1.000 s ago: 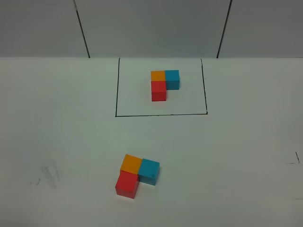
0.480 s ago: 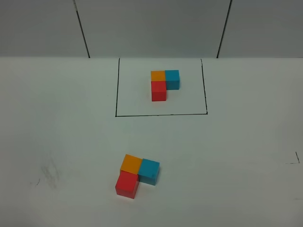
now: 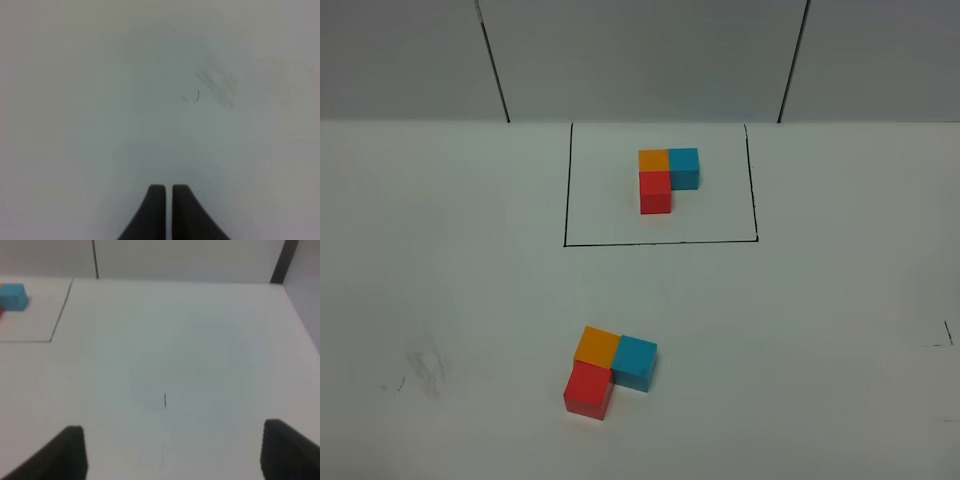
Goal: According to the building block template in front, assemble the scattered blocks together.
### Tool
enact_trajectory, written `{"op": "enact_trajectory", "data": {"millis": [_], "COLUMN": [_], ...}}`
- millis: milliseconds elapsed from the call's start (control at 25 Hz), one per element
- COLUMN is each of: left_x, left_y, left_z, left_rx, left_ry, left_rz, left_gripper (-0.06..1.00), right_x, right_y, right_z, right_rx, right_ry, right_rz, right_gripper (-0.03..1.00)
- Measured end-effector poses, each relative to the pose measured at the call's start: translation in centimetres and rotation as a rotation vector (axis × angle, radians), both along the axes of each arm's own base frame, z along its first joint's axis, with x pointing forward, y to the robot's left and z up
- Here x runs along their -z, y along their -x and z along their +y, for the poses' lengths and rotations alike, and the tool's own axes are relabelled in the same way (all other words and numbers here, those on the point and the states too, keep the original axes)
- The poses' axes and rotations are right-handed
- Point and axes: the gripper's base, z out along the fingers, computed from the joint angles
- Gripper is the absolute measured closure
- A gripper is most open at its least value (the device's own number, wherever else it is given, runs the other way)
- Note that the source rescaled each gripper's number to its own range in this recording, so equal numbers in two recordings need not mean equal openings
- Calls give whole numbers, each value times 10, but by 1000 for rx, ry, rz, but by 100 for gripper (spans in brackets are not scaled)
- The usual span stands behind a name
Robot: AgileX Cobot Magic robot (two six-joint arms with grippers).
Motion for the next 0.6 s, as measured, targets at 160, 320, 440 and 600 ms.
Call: {"op": "enact_trajectory", "data": {"millis": [160,320,440,600], "left_x": [0,0,0,0], "left_y": [0,0,0,0], "left_z": [0,0,0,0], "left_rx": [0,0,1,1], "left_ry": [0,0,-1,-1], "left_rz": [0,0,0,0], "left_gripper": [94,94,94,94], "right_x": [4,7,7,7], "right_y": [3,4,4,4], "right_z": [-1,-3,-3,-3], "right_rx": [11,27,32,29], "right_ry": [5,17,21,19], "right_rz": [59,89,94,90], "right_gripper": [16,16,16,16]}}
